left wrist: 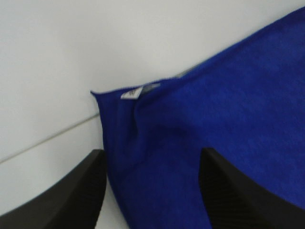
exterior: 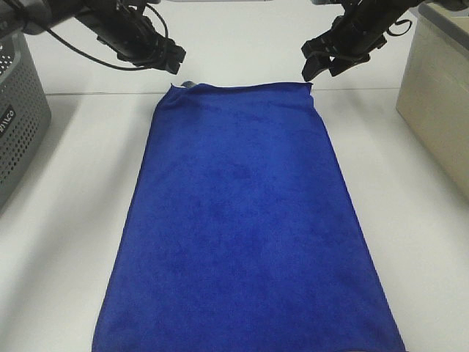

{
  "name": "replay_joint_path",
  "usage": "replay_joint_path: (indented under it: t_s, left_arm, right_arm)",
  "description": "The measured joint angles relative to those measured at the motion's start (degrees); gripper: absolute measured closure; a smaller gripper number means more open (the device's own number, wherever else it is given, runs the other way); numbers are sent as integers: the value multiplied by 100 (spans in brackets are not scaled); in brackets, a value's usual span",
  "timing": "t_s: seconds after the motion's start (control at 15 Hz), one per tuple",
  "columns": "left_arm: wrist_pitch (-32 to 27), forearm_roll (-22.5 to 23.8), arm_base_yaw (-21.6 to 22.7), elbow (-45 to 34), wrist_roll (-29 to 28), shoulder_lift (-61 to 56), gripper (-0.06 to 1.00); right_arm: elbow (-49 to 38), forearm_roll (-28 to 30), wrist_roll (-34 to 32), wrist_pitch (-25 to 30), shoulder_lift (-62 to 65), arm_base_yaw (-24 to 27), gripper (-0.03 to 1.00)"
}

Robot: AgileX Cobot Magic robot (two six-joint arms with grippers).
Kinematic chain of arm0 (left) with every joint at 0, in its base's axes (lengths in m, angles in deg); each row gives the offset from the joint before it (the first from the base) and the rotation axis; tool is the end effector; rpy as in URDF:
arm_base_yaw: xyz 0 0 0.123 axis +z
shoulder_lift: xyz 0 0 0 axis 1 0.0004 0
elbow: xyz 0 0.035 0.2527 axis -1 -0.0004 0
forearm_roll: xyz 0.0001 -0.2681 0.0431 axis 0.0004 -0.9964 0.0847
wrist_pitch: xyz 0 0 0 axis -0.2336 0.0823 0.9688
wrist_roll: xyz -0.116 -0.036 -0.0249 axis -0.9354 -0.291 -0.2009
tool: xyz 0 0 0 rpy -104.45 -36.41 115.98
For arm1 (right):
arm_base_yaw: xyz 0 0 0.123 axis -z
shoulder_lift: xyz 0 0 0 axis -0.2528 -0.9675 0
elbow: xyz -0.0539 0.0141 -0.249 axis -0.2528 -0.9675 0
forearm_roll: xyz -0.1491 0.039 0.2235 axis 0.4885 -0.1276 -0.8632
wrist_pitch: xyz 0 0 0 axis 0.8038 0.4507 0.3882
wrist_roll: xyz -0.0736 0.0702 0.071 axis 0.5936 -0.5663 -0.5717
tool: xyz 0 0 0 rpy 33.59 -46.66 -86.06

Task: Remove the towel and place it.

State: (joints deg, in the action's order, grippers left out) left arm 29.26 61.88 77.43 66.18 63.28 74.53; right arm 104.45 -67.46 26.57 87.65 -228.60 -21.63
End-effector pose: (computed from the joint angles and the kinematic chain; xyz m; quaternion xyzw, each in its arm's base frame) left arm 0.5693 -0.1493 0.1379 0.1897 0.9092 -0.1007 0.3568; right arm 0.5489 0.0982 0.1448 -0.2247 0.9302 0.0982 0.2731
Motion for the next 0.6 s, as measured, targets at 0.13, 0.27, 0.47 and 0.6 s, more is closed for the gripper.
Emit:
replay_joint_path:
  t_s: [0.13,0.27,0.47,0.6]
  left_arm:
    - [-917,418,0,0,-613,-372,31]
    - [-1536,590,0,0,-911,-733,24]
    - [-2263,756,0,0,-1432,-1226,23]
    - [-2435,1215,46,0,-1896,-1576,22]
  right_arm:
    - [0,138,-424,670,355,0,29]
    - [0,286,-808,1157,745,0,21]
    - [0,453,-1495,1301,1404,0,19]
    - [0,779,-2005,1312,1914,23,19]
